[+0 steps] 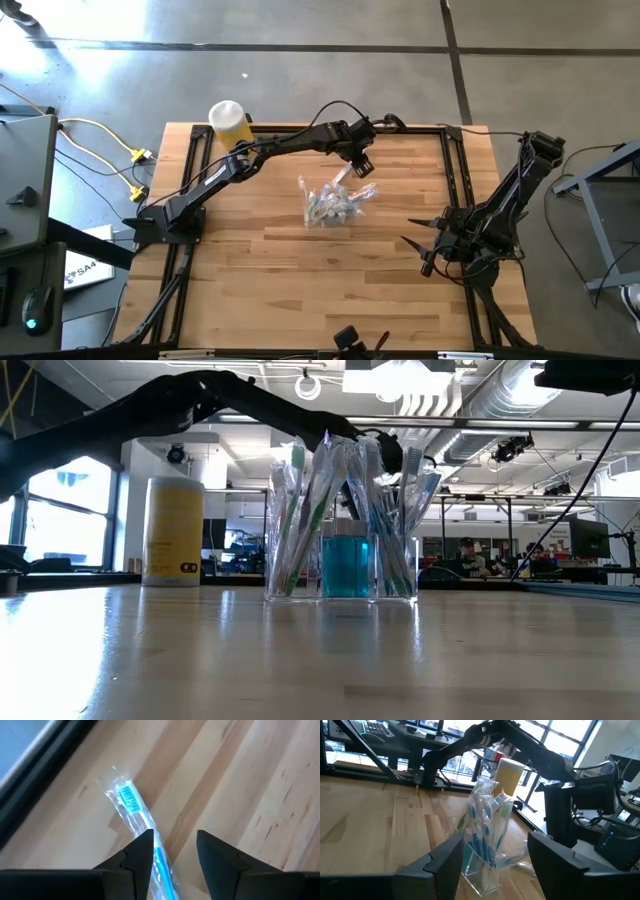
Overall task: Pick & Place toothbrushing station
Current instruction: Put the blue toothbrush into the transparent organizer
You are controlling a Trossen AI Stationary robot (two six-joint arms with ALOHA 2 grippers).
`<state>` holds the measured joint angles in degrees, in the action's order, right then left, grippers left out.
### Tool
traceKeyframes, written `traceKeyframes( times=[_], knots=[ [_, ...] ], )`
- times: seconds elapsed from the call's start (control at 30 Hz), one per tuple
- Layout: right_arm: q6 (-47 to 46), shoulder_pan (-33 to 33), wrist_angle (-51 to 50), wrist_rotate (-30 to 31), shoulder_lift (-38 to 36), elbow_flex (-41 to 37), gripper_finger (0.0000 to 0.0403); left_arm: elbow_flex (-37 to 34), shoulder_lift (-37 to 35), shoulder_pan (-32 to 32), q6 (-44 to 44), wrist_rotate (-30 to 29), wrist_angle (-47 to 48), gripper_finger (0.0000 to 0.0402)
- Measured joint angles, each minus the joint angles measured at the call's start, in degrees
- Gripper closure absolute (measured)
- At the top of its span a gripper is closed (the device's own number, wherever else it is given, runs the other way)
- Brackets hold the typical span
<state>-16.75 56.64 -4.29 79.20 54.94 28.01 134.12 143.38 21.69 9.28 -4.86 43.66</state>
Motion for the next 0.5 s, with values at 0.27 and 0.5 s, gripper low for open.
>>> traceKeyframes(
  times=[0.27,0.5],
  knots=[
    [-0.15,0.0,-0.24,0.0,0.0,0.0,0.019,-0.08,0.06,0.03,0.16,3.46,1.21,0.0256],
    [-0.16,0.0,-0.26,0.02,0.0,0.0,0.019,-0.08,0.06,-0.5,3.01,6.99,4.25,0.0256]
  ],
)
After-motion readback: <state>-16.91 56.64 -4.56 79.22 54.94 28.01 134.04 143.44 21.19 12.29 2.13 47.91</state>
